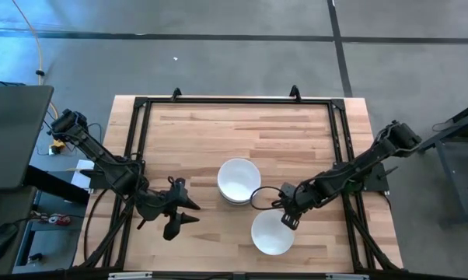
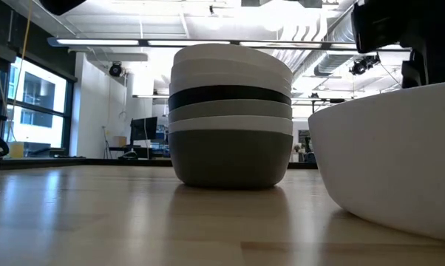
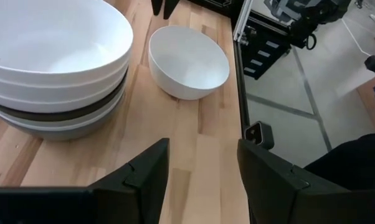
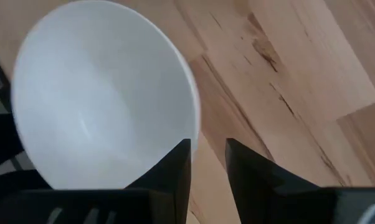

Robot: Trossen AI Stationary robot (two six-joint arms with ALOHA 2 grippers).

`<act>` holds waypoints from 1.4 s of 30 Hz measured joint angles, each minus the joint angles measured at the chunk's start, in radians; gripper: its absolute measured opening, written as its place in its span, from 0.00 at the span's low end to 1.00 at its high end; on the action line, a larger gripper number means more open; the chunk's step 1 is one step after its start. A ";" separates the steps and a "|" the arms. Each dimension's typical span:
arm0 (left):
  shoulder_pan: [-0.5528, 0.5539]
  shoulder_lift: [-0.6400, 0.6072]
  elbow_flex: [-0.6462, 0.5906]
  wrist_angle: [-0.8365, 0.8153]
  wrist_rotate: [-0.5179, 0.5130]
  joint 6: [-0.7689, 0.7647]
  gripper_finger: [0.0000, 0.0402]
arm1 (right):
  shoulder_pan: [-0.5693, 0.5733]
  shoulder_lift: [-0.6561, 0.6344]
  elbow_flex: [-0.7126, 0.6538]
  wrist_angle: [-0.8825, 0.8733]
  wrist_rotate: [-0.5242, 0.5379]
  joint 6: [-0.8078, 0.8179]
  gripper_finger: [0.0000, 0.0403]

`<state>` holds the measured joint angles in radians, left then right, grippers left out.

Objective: Nest bowls inside each other
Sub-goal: Stack the white bowl on top of the white bowl

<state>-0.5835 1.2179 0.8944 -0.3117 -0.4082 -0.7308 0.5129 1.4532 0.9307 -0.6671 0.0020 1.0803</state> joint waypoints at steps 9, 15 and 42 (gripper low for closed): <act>0.000 0.000 0.000 -0.014 -0.003 0.000 0.44 | 0.017 0.031 -0.017 0.071 -0.013 0.041 0.23; 0.000 0.001 0.000 -0.015 -0.004 -0.004 0.44 | 0.026 0.093 -0.017 0.112 -0.040 0.045 0.23; 0.000 0.001 0.000 -0.020 0.004 -0.026 0.44 | 0.005 -0.012 -0.017 -0.002 -0.089 0.094 0.00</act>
<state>-0.5835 1.2186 0.8944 -0.3320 -0.4043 -0.7571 0.5177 1.4410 0.9142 -0.6687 -0.0867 1.1741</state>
